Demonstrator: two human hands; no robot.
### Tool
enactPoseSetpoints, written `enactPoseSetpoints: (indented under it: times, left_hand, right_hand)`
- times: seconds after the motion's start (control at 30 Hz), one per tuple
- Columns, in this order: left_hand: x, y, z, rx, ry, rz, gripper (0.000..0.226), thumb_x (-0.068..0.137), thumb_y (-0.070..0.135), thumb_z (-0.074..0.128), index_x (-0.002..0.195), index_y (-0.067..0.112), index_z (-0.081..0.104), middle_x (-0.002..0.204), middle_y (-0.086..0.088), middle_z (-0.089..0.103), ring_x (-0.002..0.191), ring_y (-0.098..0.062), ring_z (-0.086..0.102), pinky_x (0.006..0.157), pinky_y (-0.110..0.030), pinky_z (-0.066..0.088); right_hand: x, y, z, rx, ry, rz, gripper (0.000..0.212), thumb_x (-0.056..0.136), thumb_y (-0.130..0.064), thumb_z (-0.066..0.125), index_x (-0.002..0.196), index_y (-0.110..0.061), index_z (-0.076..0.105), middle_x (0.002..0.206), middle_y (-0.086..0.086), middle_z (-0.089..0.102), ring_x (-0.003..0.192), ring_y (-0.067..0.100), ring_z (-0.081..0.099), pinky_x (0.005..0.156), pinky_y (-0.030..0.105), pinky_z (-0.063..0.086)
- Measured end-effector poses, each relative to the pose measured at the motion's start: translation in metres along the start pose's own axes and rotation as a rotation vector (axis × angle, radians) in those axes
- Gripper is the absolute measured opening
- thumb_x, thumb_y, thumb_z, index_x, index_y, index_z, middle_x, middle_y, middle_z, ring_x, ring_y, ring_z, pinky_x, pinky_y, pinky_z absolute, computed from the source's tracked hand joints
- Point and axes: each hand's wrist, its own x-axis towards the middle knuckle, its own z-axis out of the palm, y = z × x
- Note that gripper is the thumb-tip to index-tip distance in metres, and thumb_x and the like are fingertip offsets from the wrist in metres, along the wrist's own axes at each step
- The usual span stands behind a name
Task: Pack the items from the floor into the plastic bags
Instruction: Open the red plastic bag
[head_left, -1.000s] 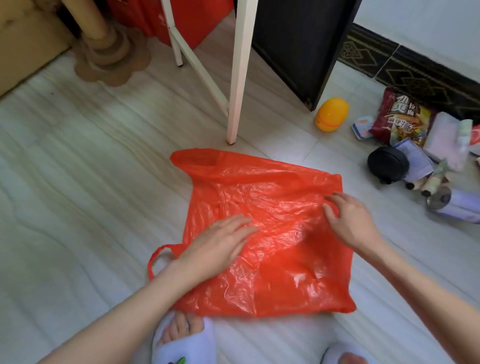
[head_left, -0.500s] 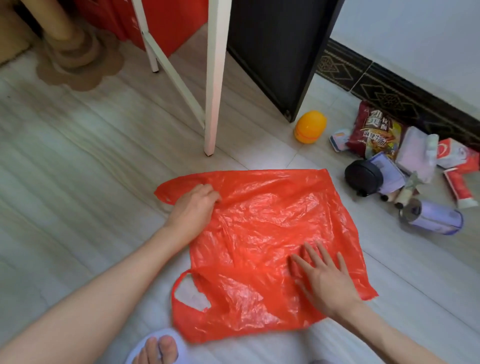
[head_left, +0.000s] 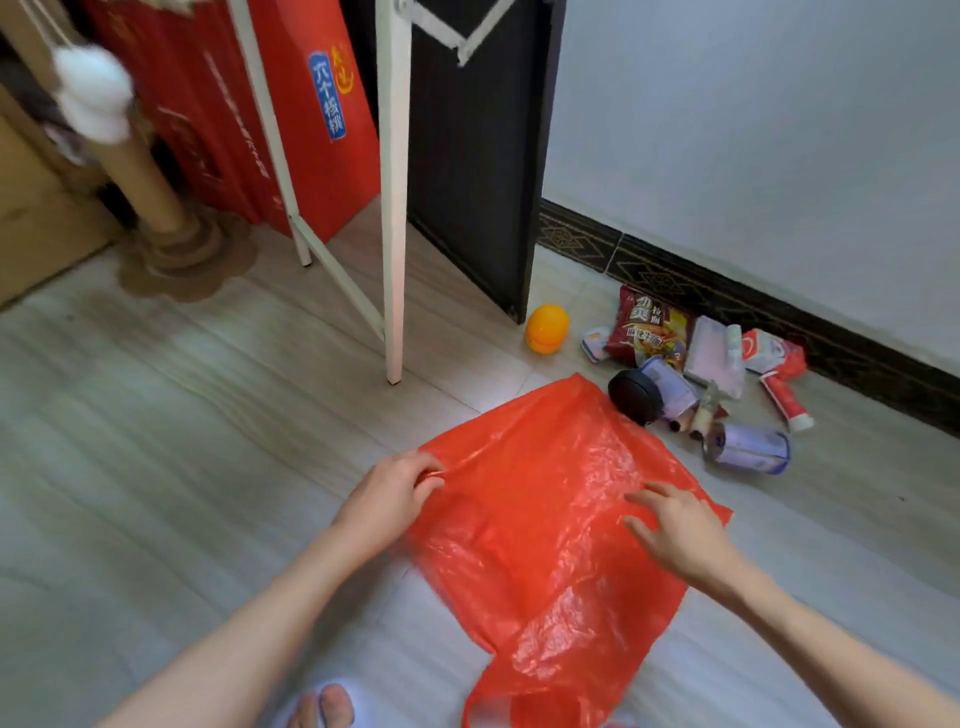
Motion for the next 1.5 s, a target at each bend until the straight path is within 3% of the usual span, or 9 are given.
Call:
enactPoseSetpoints:
  times: [0.23, 0.43, 0.7, 0.9, 1.0, 1.13, 1.2, 1.3, 1.5]
  left_hand:
    - [-0.023, 0.151, -0.114, -0.133, 0.228, 0.152, 0.016, 0.087, 0.023, 0.061, 0.086, 0.010, 0.070, 0.084, -0.001, 0.070, 0.077, -0.009, 0.057, 0.065, -0.011, 0.036]
    - [-0.055, 0.241, -0.183, -0.247, 0.423, 0.220, 0.016, 0.086, 0.025, 0.062, 0.088, 0.012, 0.071, 0.084, 0.001, 0.070, 0.078, -0.007, 0.060, 0.070, -0.017, 0.043]
    - [-0.091, 0.228, -0.230, -0.014, 0.700, 0.107, 0.019, 0.087, 0.035, 0.058, 0.092, 0.021, 0.070, 0.093, 0.000, 0.072, 0.093, -0.021, 0.063, 0.080, -0.033, 0.048]
    - [-0.087, 0.216, -0.234, 0.227, 0.763, -0.101, 0.030, 0.089, 0.042, 0.051, 0.102, 0.020, 0.066, 0.110, -0.008, 0.063, 0.105, -0.030, 0.053, 0.083, -0.039, 0.041]
    - [-0.079, 0.219, -0.226, 0.137, 0.909, 0.039, 0.040, 0.086, 0.040, 0.058, 0.121, 0.022, 0.054, 0.123, -0.004, 0.053, 0.116, -0.027, 0.044, 0.092, -0.043, 0.036]
    - [-0.076, 0.229, -0.185, 0.442, 0.647, 0.549, 0.061, 0.070, 0.053, 0.063, 0.124, 0.028, 0.050, 0.121, 0.006, 0.056, 0.119, -0.016, 0.048, 0.101, -0.041, 0.035]
    - [-0.072, 0.226, -0.173, 0.574, 0.575, 0.620, 0.036, 0.071, 0.034, 0.064, 0.106, 0.024, 0.062, 0.105, 0.003, 0.065, 0.104, -0.019, 0.061, 0.095, -0.045, 0.047]
    - [-0.072, 0.221, -0.181, 0.391, 0.513, 0.565, 0.025, 0.076, 0.020, 0.043, 0.084, 0.019, 0.066, 0.086, 0.004, 0.067, 0.083, -0.016, 0.064, 0.080, -0.034, 0.053]
    - [-0.086, 0.206, -0.192, -0.017, 0.149, 0.374, 0.011, 0.086, 0.012, 0.061, 0.087, 0.016, 0.071, 0.079, 0.002, 0.070, 0.075, -0.008, 0.064, 0.069, -0.014, 0.047]
  right_hand:
    - [-0.065, -0.076, -0.115, 0.271, 0.109, -0.201, 0.075, 0.073, -0.061, 0.062, 0.133, -0.019, 0.046, 0.137, 0.001, 0.050, 0.126, 0.016, 0.045, 0.104, 0.031, 0.037]
    - [-0.110, -0.123, -0.169, 0.348, 0.446, -0.185, 0.038, 0.083, -0.047, 0.055, 0.107, -0.018, 0.058, 0.108, 0.004, 0.058, 0.105, 0.025, 0.056, 0.083, 0.034, 0.044]
    - [-0.127, -0.078, -0.217, 0.527, 0.700, -0.062, 0.026, 0.084, -0.012, 0.052, 0.104, -0.017, 0.069, 0.108, 0.013, 0.055, 0.110, 0.031, 0.048, 0.092, 0.033, 0.039]
    - [-0.141, -0.061, -0.242, 0.837, 0.628, -0.185, 0.019, 0.079, -0.008, 0.066, 0.080, -0.026, 0.071, 0.087, 0.003, 0.074, 0.087, 0.016, 0.067, 0.077, 0.026, 0.046]
    - [-0.148, -0.064, -0.240, 0.909, 0.523, -0.321, 0.018, 0.077, -0.009, 0.070, 0.069, -0.026, 0.070, 0.070, 0.000, 0.073, 0.069, 0.009, 0.068, 0.077, 0.030, 0.052]
    - [-0.146, -0.075, -0.235, 0.834, 0.425, -0.424, 0.011, 0.083, -0.020, 0.066, 0.075, -0.020, 0.074, 0.072, 0.000, 0.074, 0.069, 0.015, 0.068, 0.075, 0.034, 0.051]
    - [-0.147, -0.079, -0.232, 0.791, 0.401, -0.480, 0.013, 0.083, -0.019, 0.065, 0.074, -0.023, 0.074, 0.073, -0.001, 0.074, 0.066, 0.015, 0.065, 0.072, 0.033, 0.050]
    - [-0.148, -0.080, -0.230, 0.755, 0.378, -0.507, 0.022, 0.081, -0.018, 0.067, 0.068, -0.035, 0.072, 0.072, -0.006, 0.073, 0.071, 0.011, 0.067, 0.072, 0.029, 0.051]
    - [-0.137, -0.065, -0.226, 0.450, 0.413, -0.303, 0.007, 0.076, -0.025, 0.072, 0.081, -0.030, 0.070, 0.082, -0.007, 0.056, 0.081, 0.009, 0.054, 0.068, 0.018, 0.039]
